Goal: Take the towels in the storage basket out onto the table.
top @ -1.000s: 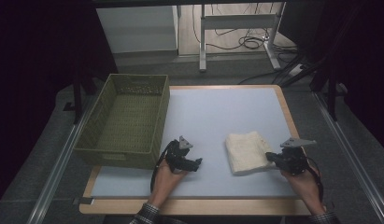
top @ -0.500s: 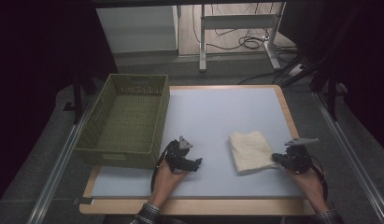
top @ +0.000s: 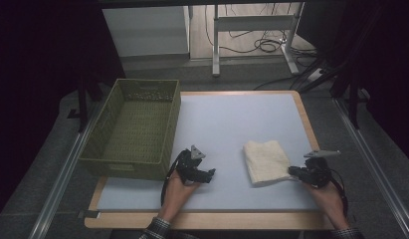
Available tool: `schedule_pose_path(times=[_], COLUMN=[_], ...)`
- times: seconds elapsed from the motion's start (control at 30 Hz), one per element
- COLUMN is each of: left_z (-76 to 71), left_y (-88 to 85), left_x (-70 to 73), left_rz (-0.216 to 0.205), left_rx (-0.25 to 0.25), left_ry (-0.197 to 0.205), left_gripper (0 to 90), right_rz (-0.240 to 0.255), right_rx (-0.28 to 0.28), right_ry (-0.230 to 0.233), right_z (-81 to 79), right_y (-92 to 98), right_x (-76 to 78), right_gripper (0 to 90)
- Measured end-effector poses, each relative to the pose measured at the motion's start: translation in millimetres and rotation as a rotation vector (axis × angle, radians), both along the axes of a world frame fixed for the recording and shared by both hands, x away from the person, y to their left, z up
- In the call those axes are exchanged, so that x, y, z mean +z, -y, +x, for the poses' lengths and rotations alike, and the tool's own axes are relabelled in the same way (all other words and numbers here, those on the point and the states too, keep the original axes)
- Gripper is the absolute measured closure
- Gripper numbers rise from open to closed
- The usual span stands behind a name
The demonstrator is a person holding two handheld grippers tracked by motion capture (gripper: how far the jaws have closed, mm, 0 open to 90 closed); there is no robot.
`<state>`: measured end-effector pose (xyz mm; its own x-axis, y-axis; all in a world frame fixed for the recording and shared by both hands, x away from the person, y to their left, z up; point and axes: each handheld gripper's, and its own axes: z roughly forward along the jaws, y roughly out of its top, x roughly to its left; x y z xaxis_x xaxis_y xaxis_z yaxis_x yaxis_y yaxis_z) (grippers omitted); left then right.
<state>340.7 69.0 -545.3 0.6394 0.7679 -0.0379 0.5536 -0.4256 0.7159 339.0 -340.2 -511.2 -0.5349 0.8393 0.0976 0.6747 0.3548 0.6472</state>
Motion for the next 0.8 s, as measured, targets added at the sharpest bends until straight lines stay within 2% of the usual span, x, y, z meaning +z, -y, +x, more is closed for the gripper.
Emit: schedule_pose_path(times=[0.13,0.27,0.33,0.5,0.67,0.8], left_z=[0.2,0.1,0.1,-0.2,0.0,-0.1], left_y=[-0.1,0.0,0.1,0.1,0.0,0.1], left_x=[0.0,0.0,-0.1,-0.1,-0.1,-0.2], left_rz=[0.002,0.002,0.001,0.0,0.0,-0.001], left_rx=[-0.002,-0.002,-0.001,0.0,0.0,0.0], left_ry=[0.001,0.002,0.003,0.0,0.003,0.003], left_gripper=[13.1,13.1,13.1,13.1,13.1,13.1], right_rz=[0.036,0.048,0.052,0.053,0.078,0.086], right_rx=[0.015,0.065,0.099,0.166,0.247,0.274], right_ry=[-0.003,0.033,0.039,0.042,0.055,0.087], right_z=[-1.4,-1.4,0.4,6.7,7.1,4.3], right_y=[-4.1,-19.8,-32.8,-63.9,-99.1,-110.4], right_x=[8.3,24.9,32.5,37.8,46.3,58.7], right_gripper=[87.2,87.1,87.1,87.1,87.1,87.0])
